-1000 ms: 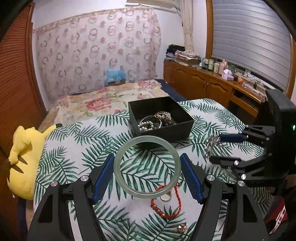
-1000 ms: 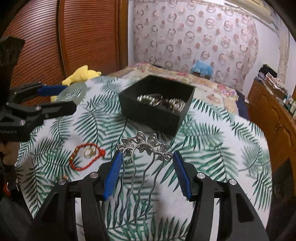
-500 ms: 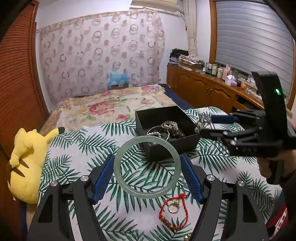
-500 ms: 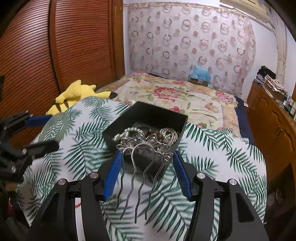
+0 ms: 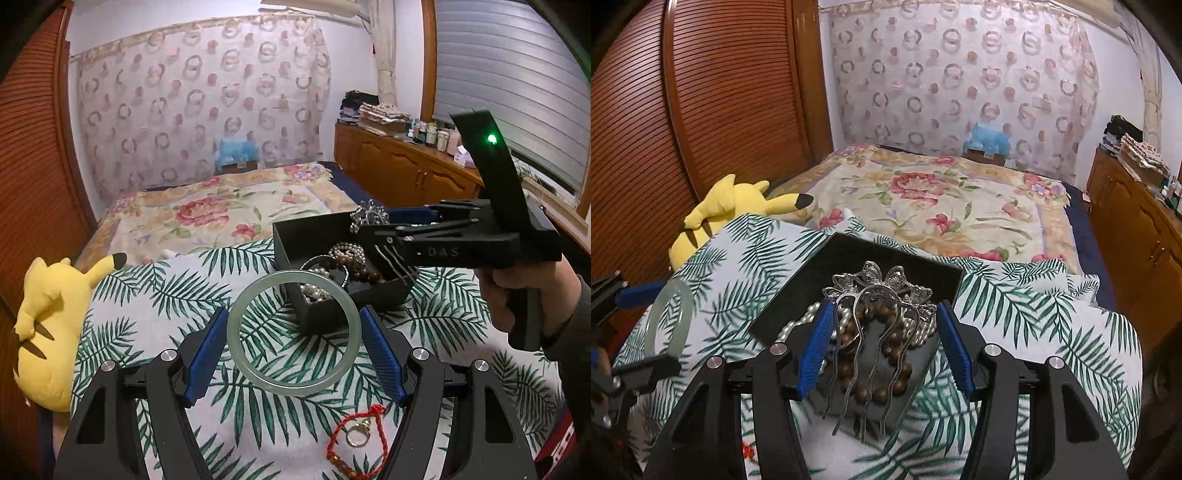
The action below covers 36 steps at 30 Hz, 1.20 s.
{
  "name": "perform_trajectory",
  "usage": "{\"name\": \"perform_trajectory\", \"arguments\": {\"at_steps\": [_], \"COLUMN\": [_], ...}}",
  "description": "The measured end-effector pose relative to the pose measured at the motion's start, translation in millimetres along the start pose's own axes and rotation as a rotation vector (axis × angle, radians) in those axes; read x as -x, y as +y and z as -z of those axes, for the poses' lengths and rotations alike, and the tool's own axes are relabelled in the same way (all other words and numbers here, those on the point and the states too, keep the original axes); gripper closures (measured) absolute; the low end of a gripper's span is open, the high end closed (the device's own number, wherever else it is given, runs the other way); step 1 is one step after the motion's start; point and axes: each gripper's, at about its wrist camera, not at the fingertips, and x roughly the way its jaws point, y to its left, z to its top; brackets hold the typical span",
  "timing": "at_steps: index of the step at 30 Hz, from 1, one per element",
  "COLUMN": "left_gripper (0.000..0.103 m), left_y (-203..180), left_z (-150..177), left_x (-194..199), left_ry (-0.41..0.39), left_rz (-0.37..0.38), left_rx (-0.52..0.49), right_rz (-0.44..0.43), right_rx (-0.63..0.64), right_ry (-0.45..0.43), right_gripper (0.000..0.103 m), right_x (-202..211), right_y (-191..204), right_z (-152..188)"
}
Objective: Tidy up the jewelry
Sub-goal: 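Carry the hairpin into the black box and open the right gripper while the left carries the bangle, then lower the jade bangle into the black box and open the left gripper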
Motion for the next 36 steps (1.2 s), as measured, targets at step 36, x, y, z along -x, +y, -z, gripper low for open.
{"name": "perform_trajectory", "arguments": {"at_steps": [36], "left_gripper": [0.034], "left_y": [-33], "left_z": [-48], "left_x": [-89], "left_ry": [0.077], "left_rz": [-0.058], "left_rx": [-0.046], "right_rz": [0.035], "right_rx": [-0.081], "right_ry": [-0.034], "right_gripper": [0.032], "right_x": [46], "right_y": [-45], "right_z": [74]}}
